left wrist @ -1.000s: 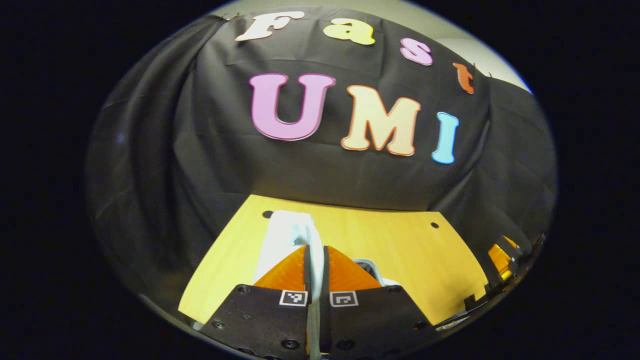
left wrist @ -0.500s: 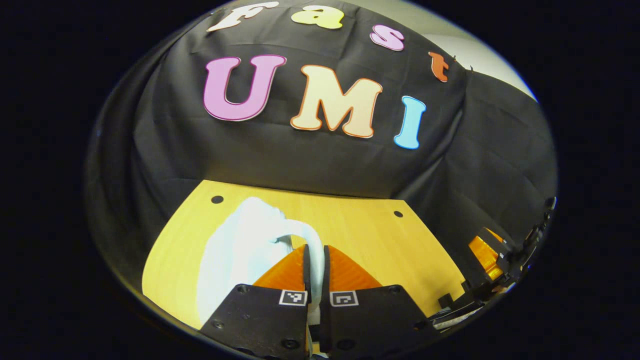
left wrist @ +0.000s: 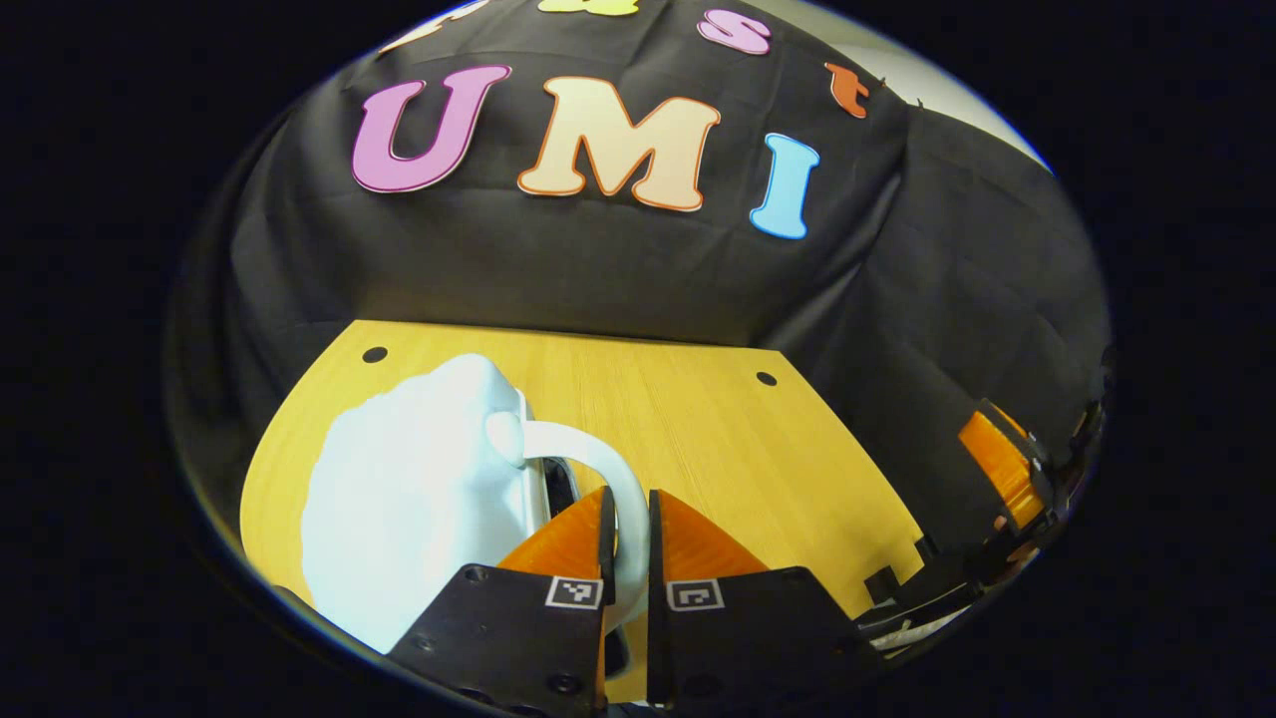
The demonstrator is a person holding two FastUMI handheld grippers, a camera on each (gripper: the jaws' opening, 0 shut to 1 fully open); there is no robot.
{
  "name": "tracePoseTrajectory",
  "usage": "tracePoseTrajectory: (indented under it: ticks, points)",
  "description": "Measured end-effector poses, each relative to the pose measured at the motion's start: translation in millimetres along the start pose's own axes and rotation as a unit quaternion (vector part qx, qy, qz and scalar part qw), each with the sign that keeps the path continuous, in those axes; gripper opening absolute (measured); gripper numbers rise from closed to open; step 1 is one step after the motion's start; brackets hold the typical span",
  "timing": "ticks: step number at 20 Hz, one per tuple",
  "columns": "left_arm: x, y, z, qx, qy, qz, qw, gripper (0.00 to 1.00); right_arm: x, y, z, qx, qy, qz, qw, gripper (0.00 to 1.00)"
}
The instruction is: First open the suitcase, pack the skin care products into it, and then close the suitcase.
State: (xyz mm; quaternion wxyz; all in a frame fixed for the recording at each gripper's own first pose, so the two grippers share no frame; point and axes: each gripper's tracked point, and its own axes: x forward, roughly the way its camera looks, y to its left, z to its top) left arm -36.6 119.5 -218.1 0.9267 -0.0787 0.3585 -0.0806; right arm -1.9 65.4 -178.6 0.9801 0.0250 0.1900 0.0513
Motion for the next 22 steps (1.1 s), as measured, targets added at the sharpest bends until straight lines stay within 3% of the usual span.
tracePoseTrajectory:
  ticks: [2,3,5,6,10,14,17,18,19,22]
  points:
    - [7.6,-7.8,-11.8,-0.002,0.014,0.005,1.000,0.10,-2.7,-11.0,-0.5,-0.003,0.001,0.002,1.000,0.98]
    - [8.7,-9.7,-9.1,0.001,0.007,0.011,1.000,0.11,-3.9,-16.6,1.4,-0.007,-0.002,0.004,1.000,0.93]
    - [7.0,-10.9,6.4,0.013,-0.017,0.033,0.999,0.12,-5.0,-28.3,5.0,-0.014,-0.007,0.008,1.000,0.98]
    - [2.9,-13.3,14.0,0.013,-0.033,0.044,0.998,0.26,-6.0,-31.4,7.5,-0.014,-0.011,0.013,1.000,0.98]
    - [-22.3,-35.9,52.6,0.013,-0.126,0.089,0.988,0.60,-4.7,-41.1,40.6,-0.005,-0.044,0.033,0.998,0.98]
    - [-63.8,-40.8,85.6,0.033,-0.224,0.182,0.957,0.92,-9.5,-32.6,87.9,0.005,-0.087,0.034,0.996,0.97]
    - [-78.4,-66.6,105.8,0.020,-0.260,0.162,0.952,0.93,-23.3,-21.8,127.6,-0.013,-0.148,0.017,0.989,0.97]
    - [-81.1,-71.3,116.0,0.029,-0.267,0.152,0.951,0.92,-28.7,-19.7,136.7,-0.016,-0.160,0.007,0.987,0.94]
    - [-86.3,-71.6,123.2,0.044,-0.268,0.149,0.951,0.92,-34.7,-16.5,140.7,-0.012,-0.163,0.003,0.987,0.97]
    - [-113.9,-77.9,150.2,0.083,-0.307,0.144,0.937,0.94,-45.6,-7.6,149.9,0.000,-0.174,-0.006,0.985,0.97]
